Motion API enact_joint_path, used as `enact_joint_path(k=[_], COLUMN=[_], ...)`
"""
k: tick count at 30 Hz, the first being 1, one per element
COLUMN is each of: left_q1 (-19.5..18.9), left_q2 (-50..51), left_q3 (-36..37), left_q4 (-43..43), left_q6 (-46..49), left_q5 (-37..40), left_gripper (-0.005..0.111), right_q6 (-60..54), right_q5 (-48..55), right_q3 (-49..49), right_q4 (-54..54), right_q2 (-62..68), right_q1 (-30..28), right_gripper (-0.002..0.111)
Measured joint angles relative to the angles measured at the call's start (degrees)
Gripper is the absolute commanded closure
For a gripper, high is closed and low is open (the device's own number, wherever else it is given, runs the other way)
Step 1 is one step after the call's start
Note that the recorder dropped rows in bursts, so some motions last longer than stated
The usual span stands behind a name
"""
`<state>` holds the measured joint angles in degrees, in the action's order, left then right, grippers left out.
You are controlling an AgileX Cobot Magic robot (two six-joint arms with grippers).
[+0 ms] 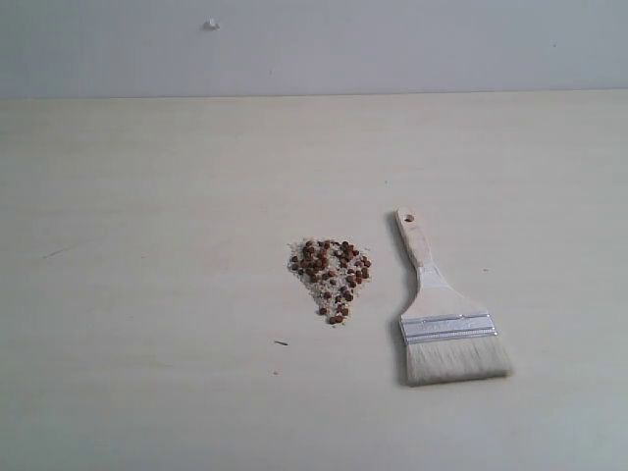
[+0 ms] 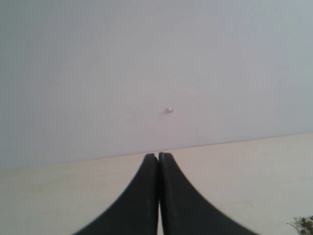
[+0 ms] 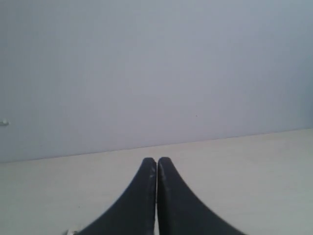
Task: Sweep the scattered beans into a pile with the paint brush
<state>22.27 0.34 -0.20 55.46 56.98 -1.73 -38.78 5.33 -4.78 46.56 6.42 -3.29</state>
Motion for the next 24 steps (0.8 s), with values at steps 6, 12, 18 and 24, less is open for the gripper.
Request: enact_joint_path(k=[6, 12, 18, 24], left_q1=[0.0, 0.0, 0.0, 0.0], left_q2=[0.0, 0.0, 0.0, 0.0], left_q3=[0.0, 0.0, 0.0, 0.0], left_q4=[0.0, 0.0, 0.0, 0.0], left_q6=[0.0, 0.0, 0.0, 0.0], left_q5=[0.0, 0.0, 0.0, 0.0], left_gripper=[0.107, 0.107, 0.107, 0.107], right_q6=[11.18, 35.63, 36.44, 36.44], right_q5=[3.93, 8.32, 8.93, 11.29], right_q3=[0.0, 0.93, 4.53, 4.53], right_q4=[-16.7, -41.25, -42.14, -42.14], right_q2=[0.0, -0.82, -5.99, -6.09], right_q1=[0.0, 0.0, 0.0, 0.0], right_gripper=[0.108, 0.108, 0.108, 0.108])
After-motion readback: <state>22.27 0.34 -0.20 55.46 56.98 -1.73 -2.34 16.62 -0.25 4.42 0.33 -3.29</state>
